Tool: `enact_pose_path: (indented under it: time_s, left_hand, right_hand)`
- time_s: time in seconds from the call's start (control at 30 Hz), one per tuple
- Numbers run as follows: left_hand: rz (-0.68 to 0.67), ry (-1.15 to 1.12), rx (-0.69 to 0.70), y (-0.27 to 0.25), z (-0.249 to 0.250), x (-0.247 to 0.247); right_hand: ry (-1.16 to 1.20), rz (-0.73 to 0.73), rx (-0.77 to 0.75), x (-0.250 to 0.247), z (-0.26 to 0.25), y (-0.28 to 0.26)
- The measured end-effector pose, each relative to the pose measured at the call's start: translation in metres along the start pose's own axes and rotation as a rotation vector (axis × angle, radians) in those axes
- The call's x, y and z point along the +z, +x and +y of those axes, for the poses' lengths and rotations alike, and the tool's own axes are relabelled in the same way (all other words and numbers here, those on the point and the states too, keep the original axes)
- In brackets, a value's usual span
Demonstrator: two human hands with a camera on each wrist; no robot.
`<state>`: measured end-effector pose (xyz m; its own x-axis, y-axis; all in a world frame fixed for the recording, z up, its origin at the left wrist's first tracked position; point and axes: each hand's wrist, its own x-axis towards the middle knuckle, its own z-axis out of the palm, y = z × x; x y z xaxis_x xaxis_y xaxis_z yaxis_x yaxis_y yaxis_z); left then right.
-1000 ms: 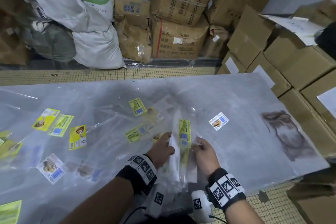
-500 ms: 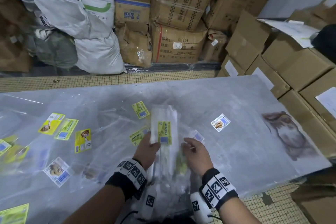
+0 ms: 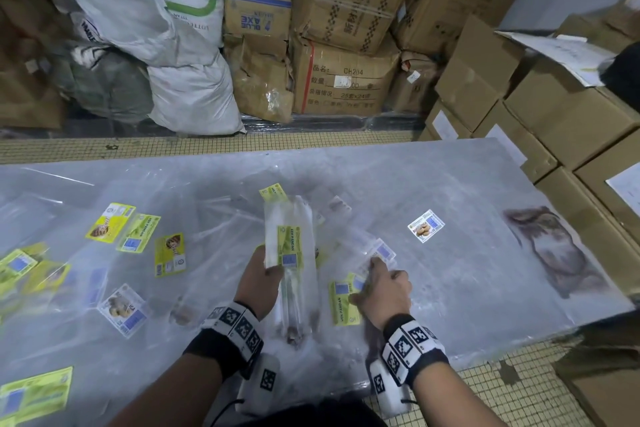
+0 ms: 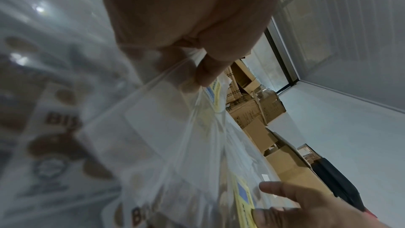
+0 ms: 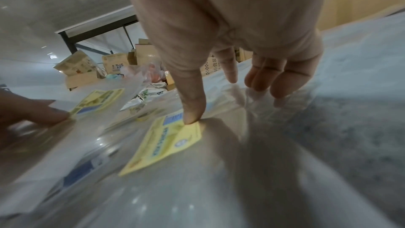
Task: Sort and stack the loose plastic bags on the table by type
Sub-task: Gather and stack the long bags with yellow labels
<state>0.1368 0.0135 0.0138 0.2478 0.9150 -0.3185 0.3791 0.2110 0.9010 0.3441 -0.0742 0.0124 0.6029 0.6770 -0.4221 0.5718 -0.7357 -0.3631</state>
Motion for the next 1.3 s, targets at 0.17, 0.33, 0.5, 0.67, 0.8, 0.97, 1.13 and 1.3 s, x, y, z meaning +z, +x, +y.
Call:
enact_pose_path:
  time_s: [0.17,0.33,0.5,0.67,0.8,0.97,1.13,1.3]
  left_hand:
    - [0.011,0.018,-0.012,0.003,-0.008,-0.005]
    - [0.005,0.02,-0.024,0.003,-0.009,-0.007]
    - [-0.034,0.033,-0.025,0.002,-0.013,-0.003]
    - [-0.071,0.058,-0.015,-0.001,-0.011,0.001]
    - [-0.09,0.063,-0.01,0.001,-0.012,0.005]
    - [-0.107,0.057,-0.004,-0.002,-0.012,0.006]
    - [-0.115,0.055,-0.03,-0.002,-0.016,0.006]
    - [-0.13,0.051,-0.047,-0.001,-0.019,0.008]
  right_hand:
    - [0.039,-0.012,0.069,-0.003,0.002,0.009]
    - [0.02,-0.006,0.066,-0.006,0.009,0.015]
    - [0.012,0.017,0.117,-0.001,0.008,0.007]
    - [-0.025,-0.008,0.097,0.0,0.001,0.003]
    - [-0.005,-0.015,0.146,-0.005,-0.002,0.005]
    - [0.14,-0.037,0.163,-0.007,0.001,0.005]
    - [0.119,-0.034,0.154,-0.006,-0.006,0.005]
    - [-0.013,-0.038,0.003,-0.001,-0.01,-0.001]
